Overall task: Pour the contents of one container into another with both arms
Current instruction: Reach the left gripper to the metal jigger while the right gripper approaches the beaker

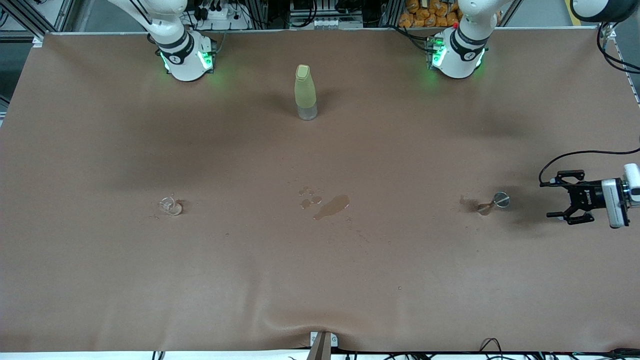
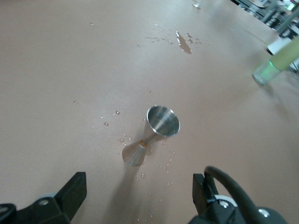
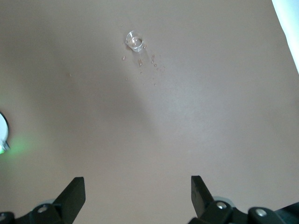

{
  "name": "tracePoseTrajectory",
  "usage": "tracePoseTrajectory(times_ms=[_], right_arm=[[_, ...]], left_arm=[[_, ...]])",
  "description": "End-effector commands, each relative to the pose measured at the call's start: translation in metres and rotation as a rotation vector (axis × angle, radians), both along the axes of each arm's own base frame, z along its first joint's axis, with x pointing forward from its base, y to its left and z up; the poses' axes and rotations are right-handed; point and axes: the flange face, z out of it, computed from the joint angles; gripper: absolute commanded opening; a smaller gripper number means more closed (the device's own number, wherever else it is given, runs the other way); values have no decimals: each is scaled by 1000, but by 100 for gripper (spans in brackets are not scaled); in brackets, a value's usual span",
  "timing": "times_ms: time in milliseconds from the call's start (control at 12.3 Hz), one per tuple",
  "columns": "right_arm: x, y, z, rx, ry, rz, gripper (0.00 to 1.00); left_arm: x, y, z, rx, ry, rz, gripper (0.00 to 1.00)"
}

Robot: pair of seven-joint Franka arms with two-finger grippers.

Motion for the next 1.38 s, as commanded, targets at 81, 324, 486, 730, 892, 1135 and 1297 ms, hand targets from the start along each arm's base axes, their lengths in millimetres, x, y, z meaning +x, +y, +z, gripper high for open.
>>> tracePoseTrajectory(times_ms=[81, 324, 486, 730, 892, 1135, 1297], right_arm=[[10, -20, -20, 72, -32, 160, 100], [20, -49, -64, 197, -49, 219, 100], [28, -67, -101, 288, -63, 246, 100], [41, -77, -153, 396, -83, 294, 100], [50, -78, -188, 476, -102, 321, 100], [56, -73, -240, 596, -137, 361, 100], [58, -66, -271, 666, -167, 387, 100]], left_arm=[[-6, -5, -50, -109, -65, -52, 100], [-12, -17, -73, -214, -44, -53, 100], [-17, -16, -93, -279, -92, -49, 100], [-23, -25, -118, -354, -114, -45, 100], [-22, -32, -123, -424, -128, -11, 100], [-23, -42, -139, -511, -172, 12, 100], [-21, -46, -139, -523, -181, 16, 100]])
